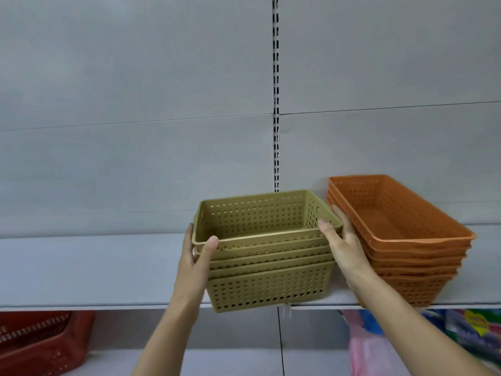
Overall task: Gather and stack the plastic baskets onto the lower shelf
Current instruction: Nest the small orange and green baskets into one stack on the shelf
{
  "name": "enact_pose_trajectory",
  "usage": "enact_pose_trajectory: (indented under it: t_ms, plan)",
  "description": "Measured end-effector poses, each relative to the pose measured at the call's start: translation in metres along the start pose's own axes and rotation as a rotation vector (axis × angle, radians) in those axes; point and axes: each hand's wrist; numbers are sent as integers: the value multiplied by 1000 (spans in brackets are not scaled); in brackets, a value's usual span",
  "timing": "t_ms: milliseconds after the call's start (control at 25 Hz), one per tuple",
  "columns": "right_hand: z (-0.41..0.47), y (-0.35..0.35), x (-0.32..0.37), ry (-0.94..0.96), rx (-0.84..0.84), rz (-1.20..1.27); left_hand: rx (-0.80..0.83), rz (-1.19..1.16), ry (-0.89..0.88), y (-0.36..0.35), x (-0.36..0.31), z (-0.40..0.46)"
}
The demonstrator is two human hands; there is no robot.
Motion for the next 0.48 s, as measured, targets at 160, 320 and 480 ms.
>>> enact_pose_trajectory:
  t_ms: [160,320,480]
  plan:
    - [-6,-3,-9,70,-84,-21,-116,-94,-61,-13,2,-6]
    - [-20,-6,-8,152,-163,22,-146,-120,-121,-8,-4,-10]
    - [-26,-7,18,279,-198,87,-190,-208,-260,-1,-31,-10]
Point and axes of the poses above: each hand's wrist, its own z-axis towards the middle knuckle, its own y-axis out of the back of the hand, x = y × z, and after that the axes turned 1 degree about z, right-handed
